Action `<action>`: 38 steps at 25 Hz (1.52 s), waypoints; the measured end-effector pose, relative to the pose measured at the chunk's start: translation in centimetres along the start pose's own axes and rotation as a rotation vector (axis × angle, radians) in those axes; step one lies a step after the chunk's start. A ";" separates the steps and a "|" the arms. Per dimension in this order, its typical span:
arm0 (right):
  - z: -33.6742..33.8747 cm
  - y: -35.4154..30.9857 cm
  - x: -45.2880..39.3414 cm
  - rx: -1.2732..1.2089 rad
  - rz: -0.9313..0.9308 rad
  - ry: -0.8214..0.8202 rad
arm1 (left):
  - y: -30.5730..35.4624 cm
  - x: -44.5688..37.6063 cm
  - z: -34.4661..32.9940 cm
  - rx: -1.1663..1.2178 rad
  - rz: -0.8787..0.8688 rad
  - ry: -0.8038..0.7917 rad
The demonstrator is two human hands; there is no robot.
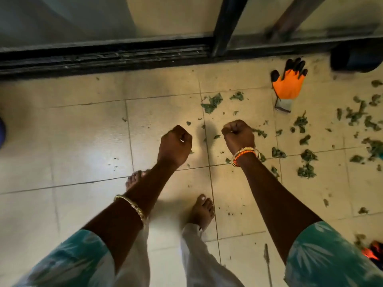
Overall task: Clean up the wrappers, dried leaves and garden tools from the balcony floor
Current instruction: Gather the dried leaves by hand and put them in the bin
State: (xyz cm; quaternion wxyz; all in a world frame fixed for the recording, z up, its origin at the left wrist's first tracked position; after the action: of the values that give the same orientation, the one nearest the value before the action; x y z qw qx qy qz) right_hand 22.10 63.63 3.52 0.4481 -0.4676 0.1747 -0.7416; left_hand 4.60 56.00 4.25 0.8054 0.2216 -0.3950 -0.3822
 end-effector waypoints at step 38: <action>-11.4 6.1 -14.1 -0.169 0.490 0.059 | -5.1 -21.7 -14.5 0.429 0.176 -0.509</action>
State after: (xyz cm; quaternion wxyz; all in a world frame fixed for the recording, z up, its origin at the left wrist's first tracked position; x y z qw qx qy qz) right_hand 17.71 70.19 -13.87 0.5685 -0.4254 0.3570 -0.6070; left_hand 5.45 70.87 -17.83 0.6459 0.2487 -0.6723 -0.2626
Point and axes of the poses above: each hand's wrist, its own x-axis away from the middle knuckle, its own z-axis out of the back of the hand, y = z × x, the point moved 5 cm from there along -x, towards the middle knuckle, and after that the axes turned 2 degrees about -x, right-handed, at the moved point
